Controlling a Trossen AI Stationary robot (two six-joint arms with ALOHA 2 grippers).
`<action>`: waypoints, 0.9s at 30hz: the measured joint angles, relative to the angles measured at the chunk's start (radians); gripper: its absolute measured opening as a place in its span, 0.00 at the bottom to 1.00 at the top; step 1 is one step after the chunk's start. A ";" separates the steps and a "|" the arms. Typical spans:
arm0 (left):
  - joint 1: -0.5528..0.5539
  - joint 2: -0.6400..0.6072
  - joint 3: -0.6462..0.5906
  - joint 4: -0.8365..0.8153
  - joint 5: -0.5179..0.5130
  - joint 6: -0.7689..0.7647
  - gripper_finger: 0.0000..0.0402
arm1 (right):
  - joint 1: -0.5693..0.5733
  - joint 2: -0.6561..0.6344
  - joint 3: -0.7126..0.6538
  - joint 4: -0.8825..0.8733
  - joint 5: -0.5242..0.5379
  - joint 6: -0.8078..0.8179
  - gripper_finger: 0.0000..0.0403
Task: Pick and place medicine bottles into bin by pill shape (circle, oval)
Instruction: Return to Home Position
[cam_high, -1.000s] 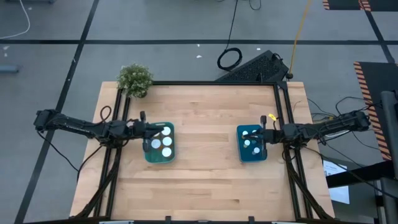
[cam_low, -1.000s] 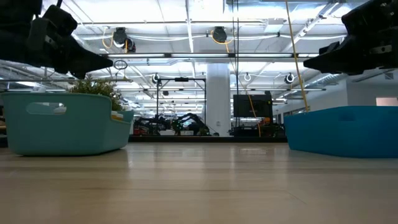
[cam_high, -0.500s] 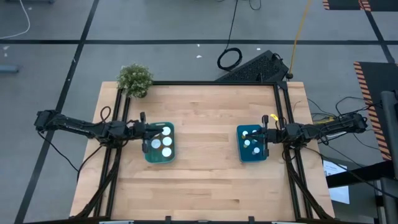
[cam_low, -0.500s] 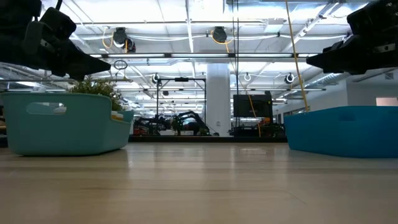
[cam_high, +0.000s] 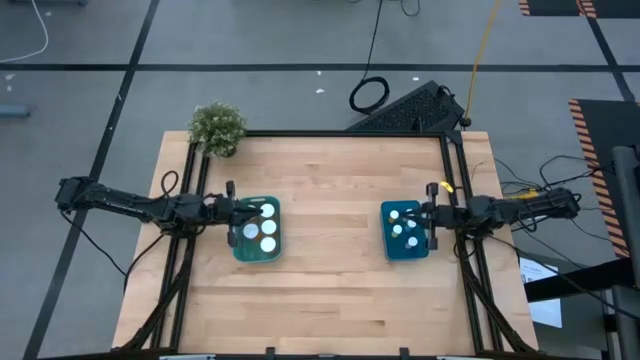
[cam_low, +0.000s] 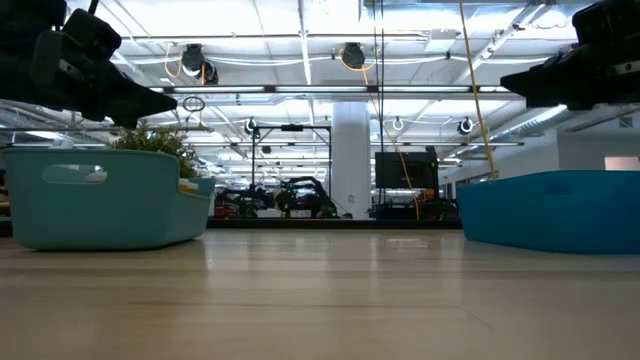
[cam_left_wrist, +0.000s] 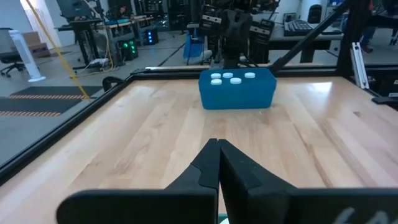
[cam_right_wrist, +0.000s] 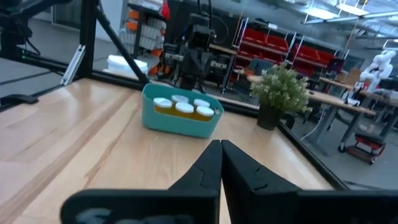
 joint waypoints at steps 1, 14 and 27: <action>0.000 0.000 0.000 0.000 0.000 0.000 0.01 | 0.000 -0.016 0.000 -0.008 0.000 -0.002 0.00; 0.000 -0.068 -0.002 -0.014 0.060 0.037 0.01 | 0.000 -0.090 -0.002 -0.070 -0.025 -0.007 0.00; 0.001 -0.283 -0.035 -0.175 0.066 0.045 0.01 | 0.000 -0.089 -0.002 -0.074 -0.024 -0.003 0.00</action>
